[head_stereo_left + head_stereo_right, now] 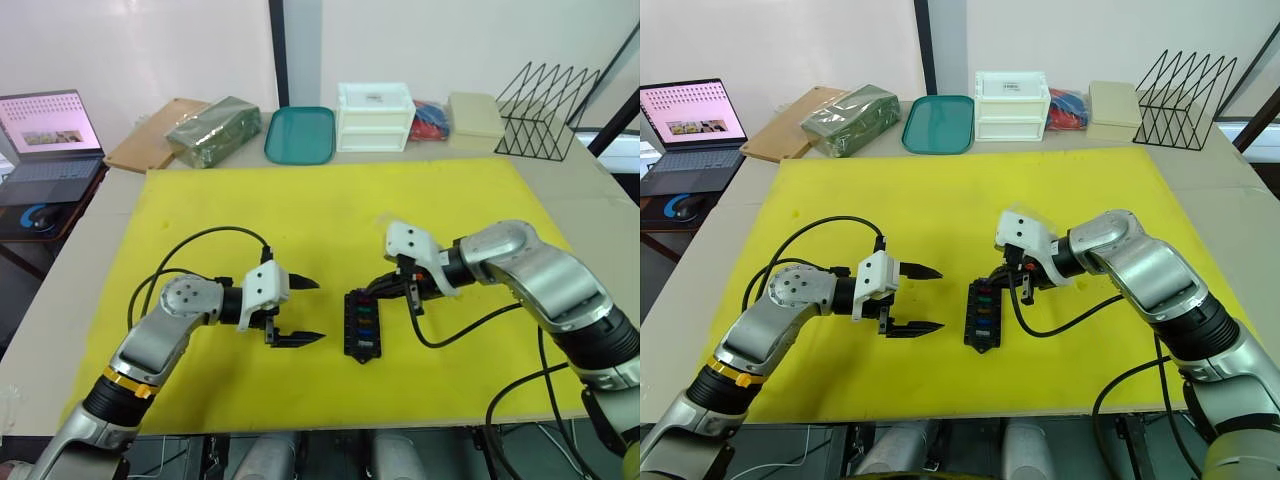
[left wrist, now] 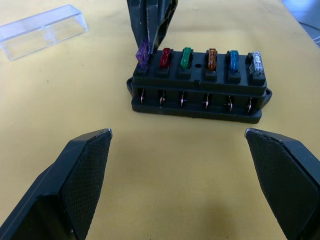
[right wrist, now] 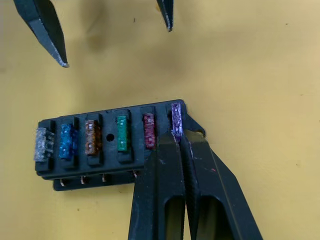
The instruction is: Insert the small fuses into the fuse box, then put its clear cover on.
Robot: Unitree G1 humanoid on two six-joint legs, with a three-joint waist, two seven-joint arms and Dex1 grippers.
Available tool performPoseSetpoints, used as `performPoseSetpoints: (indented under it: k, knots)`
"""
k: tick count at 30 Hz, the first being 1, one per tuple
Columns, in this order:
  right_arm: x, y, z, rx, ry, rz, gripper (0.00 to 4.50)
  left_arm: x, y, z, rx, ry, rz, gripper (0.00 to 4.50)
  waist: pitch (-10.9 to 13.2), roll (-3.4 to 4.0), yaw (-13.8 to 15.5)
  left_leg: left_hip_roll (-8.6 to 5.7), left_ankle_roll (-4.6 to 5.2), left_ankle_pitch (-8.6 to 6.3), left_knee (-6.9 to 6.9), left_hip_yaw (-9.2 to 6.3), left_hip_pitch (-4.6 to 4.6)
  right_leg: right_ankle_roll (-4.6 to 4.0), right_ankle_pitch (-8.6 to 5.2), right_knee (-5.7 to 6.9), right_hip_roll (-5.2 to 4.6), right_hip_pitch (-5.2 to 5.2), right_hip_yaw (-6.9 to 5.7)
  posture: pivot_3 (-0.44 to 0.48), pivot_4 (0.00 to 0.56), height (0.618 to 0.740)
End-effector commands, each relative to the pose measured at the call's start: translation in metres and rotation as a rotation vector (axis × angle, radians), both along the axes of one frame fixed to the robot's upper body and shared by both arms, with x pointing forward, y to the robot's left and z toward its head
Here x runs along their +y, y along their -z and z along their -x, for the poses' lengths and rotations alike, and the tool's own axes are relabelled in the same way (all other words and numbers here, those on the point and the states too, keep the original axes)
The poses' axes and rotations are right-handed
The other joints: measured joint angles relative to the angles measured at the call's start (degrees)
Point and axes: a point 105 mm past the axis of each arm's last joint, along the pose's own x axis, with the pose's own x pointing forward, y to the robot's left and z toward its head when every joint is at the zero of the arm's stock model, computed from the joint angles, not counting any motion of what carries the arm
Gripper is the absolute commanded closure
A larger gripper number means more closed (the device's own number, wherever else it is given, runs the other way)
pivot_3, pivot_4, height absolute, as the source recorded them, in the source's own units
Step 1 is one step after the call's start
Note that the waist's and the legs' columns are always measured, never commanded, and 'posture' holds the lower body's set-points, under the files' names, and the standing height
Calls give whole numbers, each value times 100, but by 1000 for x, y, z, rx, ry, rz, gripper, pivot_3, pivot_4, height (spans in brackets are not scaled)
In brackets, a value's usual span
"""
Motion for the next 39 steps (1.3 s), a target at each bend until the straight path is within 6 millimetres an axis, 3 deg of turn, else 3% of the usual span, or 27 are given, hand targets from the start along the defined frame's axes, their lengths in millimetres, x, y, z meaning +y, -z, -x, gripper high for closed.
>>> performPoseSetpoints:
  k: [1,18,39]
  knots:
    - [4,-7,4,-27,-32,-11,4488,1,-8,2,-35,6,7,0,0,0,0,0,0,0,0,0,0,0,0,0,0,0,0,0,150,740]
    - [-2,7,3,-70,-46,79,4488,0,-8,1,-39,9,7,0,0,0,3,0,0,0,0,0,0,0,0,0,0,0,0,0,150,740]
    - [5,-8,3,-91,-71,45,4488,-1,-8,0,-46,4,8,0,0,0,2,0,0,0,0,0,0,0,0,0,0,1,0,0,150,740]
